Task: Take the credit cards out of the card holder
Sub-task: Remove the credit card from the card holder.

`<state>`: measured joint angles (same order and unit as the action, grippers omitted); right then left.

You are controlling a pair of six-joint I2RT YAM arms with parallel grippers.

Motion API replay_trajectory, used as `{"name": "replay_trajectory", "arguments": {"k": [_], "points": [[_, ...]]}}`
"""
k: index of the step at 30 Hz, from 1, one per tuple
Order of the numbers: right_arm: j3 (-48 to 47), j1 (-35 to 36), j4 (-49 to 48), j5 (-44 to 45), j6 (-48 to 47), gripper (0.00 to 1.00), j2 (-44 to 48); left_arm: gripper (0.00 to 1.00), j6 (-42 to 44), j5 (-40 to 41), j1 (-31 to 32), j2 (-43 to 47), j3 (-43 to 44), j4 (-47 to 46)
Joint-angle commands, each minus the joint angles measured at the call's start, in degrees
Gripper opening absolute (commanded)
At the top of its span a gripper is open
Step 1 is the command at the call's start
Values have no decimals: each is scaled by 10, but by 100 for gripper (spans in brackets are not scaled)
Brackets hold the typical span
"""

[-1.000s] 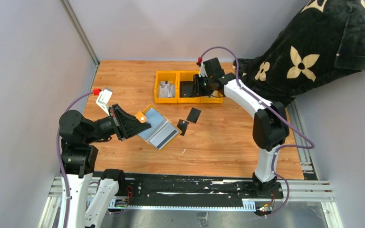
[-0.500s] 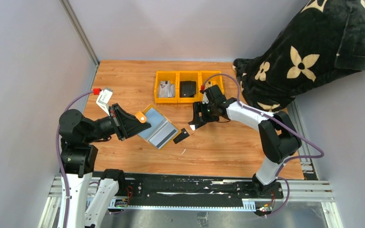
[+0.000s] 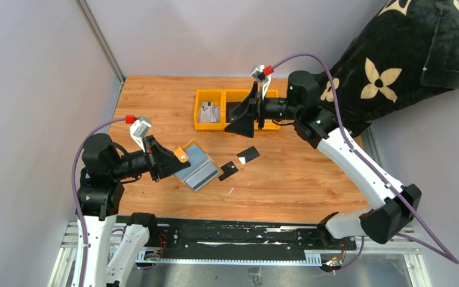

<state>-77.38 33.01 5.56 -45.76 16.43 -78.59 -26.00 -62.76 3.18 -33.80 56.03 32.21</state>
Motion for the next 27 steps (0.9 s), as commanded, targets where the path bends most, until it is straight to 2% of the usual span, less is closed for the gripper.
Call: {"name": "replay_trajectory", "arguments": {"k": [1,7,10,13,16,21,23,25,26,27], "points": [[-48,60,34,-191,-54,85,10,0,65,-21,-2,-5,8,28],[-143,159,180,-161,-147,86,-34,0,72,-52,-2,-7,4,28],[-167,182,202,-143,-160,85,-52,0,70,-66,-2,-2,6,29],[-183,204,208,-144,-160,79,-67,0,66,-73,-2,2,7,29],[-194,228,215,-139,-160,68,-79,0,66,-74,-2,3,8,29],[-205,250,226,-131,-150,43,-107,0,64,-76,-2,2,12,29],[-205,253,227,-122,-146,27,-112,0,64,-76,-2,3,12,30],[-207,253,227,-101,-137,2,-115,0,64,-76,-2,5,12,31],[-206,253,226,-88,-133,0,-112,0,64,-75,-2,6,12,31],[-203,251,220,-76,-129,0,-108,5,63,-74,-2,7,12,31]]}}
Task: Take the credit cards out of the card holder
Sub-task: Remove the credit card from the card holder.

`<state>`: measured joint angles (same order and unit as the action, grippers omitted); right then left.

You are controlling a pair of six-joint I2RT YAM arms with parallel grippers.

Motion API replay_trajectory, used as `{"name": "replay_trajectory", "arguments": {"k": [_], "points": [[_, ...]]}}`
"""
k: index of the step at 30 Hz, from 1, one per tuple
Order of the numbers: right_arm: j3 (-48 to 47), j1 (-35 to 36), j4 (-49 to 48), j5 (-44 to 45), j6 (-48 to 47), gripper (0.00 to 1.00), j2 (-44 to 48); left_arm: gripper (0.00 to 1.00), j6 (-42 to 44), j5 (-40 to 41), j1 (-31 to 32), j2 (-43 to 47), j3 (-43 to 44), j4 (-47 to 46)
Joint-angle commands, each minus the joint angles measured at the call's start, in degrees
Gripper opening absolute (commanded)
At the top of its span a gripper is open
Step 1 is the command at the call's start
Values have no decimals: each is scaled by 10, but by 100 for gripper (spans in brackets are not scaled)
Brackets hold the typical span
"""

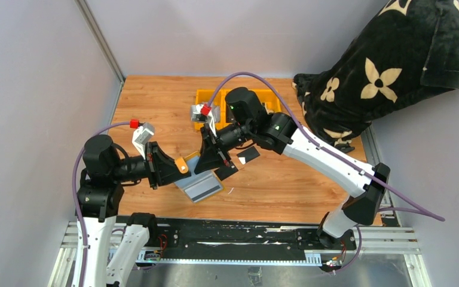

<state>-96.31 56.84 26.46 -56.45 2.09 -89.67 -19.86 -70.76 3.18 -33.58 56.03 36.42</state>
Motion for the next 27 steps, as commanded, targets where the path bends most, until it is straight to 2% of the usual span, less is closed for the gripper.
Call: {"name": "replay_trajectory", "arguments": {"k": [1,3,5,7,9,12,14,18,23,24,26,27], "points": [[-8,11,-2,41,28,0,8,13,1,7,-2,5,13,-12],[17,3,-46,51,63,0,26,41,-6,6,-2,5,14,-11],[60,-9,-121,65,116,0,52,63,-14,6,-2,6,14,-9],[129,-20,-242,86,184,0,85,72,-26,8,-2,9,9,-7],[198,-27,-383,114,263,0,120,73,-40,13,-2,13,3,-7],[290,-27,-546,161,358,0,161,67,-66,18,-2,17,-3,-26],[334,-27,-617,184,405,0,172,59,-128,23,-2,27,-15,-81],[373,-19,-672,182,454,0,175,40,-218,58,-2,52,-39,-201],[410,-8,-678,179,467,1,183,13,-213,73,-2,50,-43,-203],[413,-8,-672,174,464,9,184,8,-204,72,-2,48,-42,-193],[396,-10,-626,144,441,31,183,0,-186,68,-2,46,-41,-173],[375,-13,-581,120,403,39,179,0,-176,63,-2,45,-41,-163]]}}
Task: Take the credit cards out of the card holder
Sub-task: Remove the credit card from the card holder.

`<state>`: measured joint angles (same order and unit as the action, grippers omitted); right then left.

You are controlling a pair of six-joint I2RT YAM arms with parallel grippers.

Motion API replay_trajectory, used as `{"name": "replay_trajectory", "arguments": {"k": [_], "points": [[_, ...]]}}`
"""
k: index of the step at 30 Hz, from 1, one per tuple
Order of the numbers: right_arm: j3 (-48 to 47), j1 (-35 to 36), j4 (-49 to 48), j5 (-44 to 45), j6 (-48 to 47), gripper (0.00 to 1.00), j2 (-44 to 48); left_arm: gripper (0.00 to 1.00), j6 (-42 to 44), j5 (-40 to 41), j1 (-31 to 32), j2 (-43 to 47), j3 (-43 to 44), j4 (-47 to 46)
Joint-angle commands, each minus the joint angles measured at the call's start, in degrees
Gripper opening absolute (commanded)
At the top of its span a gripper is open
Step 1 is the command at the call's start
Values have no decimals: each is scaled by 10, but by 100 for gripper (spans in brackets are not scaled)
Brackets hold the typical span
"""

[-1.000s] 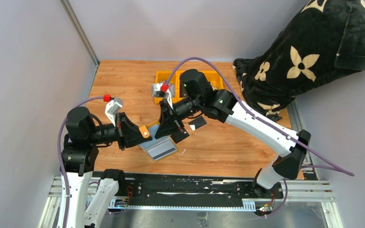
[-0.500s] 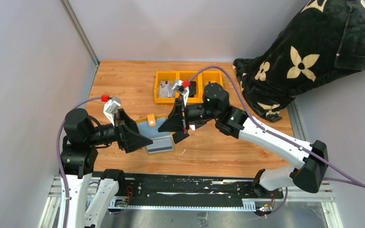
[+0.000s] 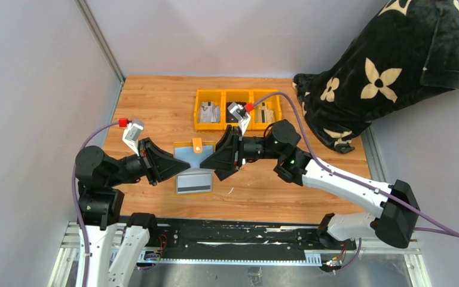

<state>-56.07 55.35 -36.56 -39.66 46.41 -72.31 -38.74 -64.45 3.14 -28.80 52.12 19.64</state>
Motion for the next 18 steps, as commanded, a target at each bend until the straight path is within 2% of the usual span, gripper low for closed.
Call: {"name": "replay_trajectory", "arguments": {"k": [1,3,5,7,8,11,15,16,18], "points": [[-57,1,106,-77,-80,44,-1,0,23,-9,-1,-4,-1,14],[-131,0,257,-130,-174,49,-24,0,55,-28,-1,-10,6,45],[-215,0,406,-176,-262,50,-57,0,123,-43,-1,-22,22,113],[-273,2,539,-201,-330,53,-95,0,153,-53,-1,-32,32,155],[-295,2,566,-204,-355,53,-104,0,169,-54,-1,-34,35,165],[-342,4,645,-209,-401,44,-135,0,182,-58,-1,-35,39,179],[-375,5,679,-212,-427,39,-150,0,184,-62,-1,-37,40,179],[-379,5,679,-209,-428,33,-152,0,184,-63,-1,-38,41,181],[-386,5,672,-203,-425,16,-157,0,186,-62,-1,-38,43,180]]}}
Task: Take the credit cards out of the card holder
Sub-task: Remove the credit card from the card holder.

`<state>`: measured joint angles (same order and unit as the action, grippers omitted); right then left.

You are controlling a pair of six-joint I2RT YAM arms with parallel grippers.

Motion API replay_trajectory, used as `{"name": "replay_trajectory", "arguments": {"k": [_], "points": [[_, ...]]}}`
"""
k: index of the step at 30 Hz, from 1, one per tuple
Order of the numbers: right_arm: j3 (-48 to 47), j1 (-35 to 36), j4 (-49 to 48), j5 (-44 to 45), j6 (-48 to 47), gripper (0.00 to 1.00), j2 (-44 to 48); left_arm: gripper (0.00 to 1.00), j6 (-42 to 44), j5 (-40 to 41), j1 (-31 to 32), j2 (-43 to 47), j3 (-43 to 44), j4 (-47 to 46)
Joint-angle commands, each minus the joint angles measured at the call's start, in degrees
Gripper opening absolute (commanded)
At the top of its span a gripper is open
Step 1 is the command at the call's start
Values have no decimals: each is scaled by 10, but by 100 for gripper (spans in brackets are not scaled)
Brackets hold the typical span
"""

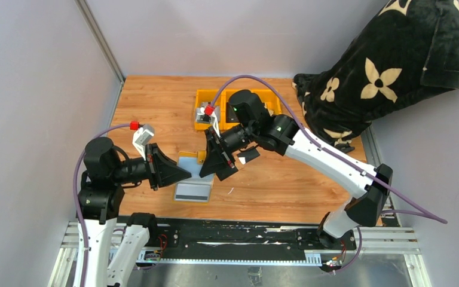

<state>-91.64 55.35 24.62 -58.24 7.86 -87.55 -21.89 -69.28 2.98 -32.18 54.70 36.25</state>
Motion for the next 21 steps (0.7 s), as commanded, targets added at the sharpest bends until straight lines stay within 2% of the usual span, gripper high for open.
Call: {"name": "replay_trajectory", "arguments": {"k": [1,2,5,6,7,8,9,12,14,18,21], "points": [[-33,5,53,-13,-33,6,-6,0,18,-11,0,-4,18,15],[-34,5,42,-1,-22,0,-5,9,18,-8,0,-4,20,14],[-7,0,-36,42,30,0,16,60,16,3,0,-1,23,16],[19,-5,-85,53,60,0,31,78,14,9,0,2,24,17],[51,-11,-173,62,100,0,56,91,12,18,0,4,25,18],[85,-18,-218,72,141,0,69,95,10,22,0,5,26,18],[126,-24,-326,87,186,0,98,100,5,30,0,7,26,18],[238,-29,-508,147,292,0,155,100,-35,46,0,14,16,-10],[274,-29,-570,171,332,0,174,100,-84,41,0,22,-4,-66],[326,-29,-657,203,386,0,199,95,-239,42,0,39,-50,-221],[351,-28,-675,230,394,0,212,92,-313,54,0,39,-60,-268]]}}
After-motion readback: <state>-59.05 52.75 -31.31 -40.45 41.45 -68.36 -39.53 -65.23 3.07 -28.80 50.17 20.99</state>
